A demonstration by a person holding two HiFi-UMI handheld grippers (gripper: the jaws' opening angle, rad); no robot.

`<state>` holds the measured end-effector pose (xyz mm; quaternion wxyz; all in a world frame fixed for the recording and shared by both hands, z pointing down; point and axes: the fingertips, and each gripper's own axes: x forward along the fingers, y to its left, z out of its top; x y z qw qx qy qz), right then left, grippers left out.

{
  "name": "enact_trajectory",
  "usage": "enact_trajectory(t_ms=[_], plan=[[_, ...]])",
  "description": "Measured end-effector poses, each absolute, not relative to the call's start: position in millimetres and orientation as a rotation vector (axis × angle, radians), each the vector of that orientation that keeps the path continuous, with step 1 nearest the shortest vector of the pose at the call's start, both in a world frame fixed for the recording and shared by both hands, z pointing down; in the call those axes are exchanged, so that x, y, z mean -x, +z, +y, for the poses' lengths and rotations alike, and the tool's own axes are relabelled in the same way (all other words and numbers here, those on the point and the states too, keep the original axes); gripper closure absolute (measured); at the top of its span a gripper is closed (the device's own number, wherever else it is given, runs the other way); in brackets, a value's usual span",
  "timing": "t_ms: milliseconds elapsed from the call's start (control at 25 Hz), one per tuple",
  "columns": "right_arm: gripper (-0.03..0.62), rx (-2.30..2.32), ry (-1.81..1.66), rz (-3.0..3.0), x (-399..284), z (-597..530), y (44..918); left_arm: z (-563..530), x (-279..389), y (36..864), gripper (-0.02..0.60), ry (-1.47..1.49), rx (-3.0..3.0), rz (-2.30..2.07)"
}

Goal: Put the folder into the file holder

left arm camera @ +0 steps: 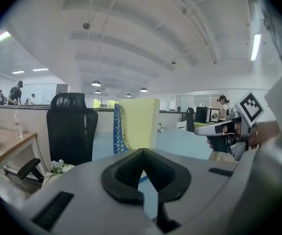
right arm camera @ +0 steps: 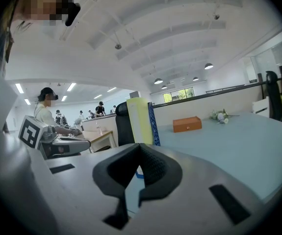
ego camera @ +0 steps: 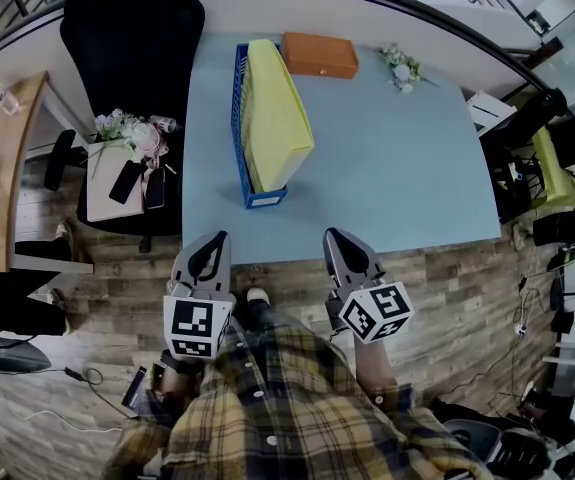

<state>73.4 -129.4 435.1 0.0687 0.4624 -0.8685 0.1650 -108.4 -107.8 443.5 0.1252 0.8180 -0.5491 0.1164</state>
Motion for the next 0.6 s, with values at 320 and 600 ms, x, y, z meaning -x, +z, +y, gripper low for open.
enact_trajectory(t_ms=[320, 600], plan=[[0.592, -1.387, 0.486, -2.609, -75.0, -129.8, 434.9, -107.9, 106.7, 443.6, 0.591, 0.341, -2.378, -1.603], [0.592, -1.403, 0.497, -2.605, -80.6, -128.9, 434.6, -108.0, 105.5, 443.1, 0.589, 0.337, -2.383, -1.611]])
